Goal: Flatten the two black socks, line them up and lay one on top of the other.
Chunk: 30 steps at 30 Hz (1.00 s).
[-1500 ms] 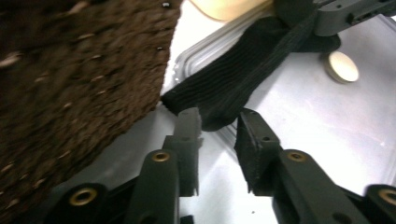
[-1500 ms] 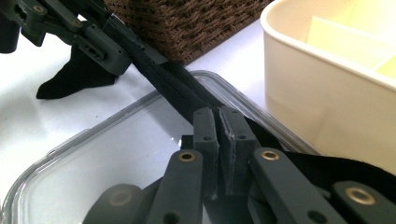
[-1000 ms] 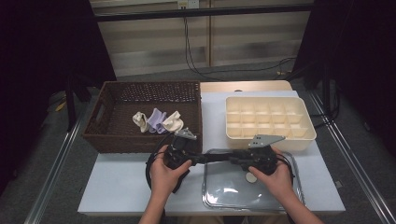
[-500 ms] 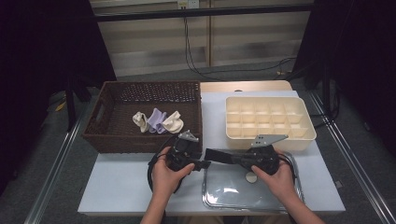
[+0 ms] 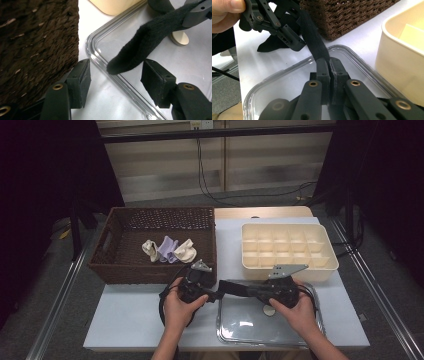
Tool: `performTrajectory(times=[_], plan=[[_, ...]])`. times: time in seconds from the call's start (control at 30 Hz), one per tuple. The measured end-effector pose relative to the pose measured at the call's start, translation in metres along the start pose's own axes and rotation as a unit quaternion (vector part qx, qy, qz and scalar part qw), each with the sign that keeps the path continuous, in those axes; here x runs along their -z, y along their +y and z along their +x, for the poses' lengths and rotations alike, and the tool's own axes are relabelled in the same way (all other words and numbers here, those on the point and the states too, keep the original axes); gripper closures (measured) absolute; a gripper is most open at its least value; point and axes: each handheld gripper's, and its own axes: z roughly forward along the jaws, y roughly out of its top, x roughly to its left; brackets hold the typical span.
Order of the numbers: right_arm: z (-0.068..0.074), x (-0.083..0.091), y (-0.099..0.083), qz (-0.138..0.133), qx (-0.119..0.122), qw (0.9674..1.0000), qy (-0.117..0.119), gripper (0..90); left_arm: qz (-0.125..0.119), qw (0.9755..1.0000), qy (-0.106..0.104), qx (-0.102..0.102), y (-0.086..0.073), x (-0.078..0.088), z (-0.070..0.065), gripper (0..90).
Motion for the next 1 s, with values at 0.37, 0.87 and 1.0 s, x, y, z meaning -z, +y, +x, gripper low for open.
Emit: performTrajectory(times=[0.37,0.87,1.0], plan=[[0.0,-0.002,-0.001,0.002,-0.002,1.0,0.0,87.3,0.003,0.9998,-0.002,-0.019,0.001,-0.009,-0.003,51.5],[-0.009,0.009,-0.007,-0.014,-0.002,0.9989,-0.044,67.5,0.028,0.999,-0.032,0.014,-0.001,0.006,0.0,84.8],[-0.015,0.012,-0.012,-0.008,-0.009,0.9984,-0.056,72.5,0.026,0.9986,-0.041,0.021,-0.002,0.007,0.001,84.8]])
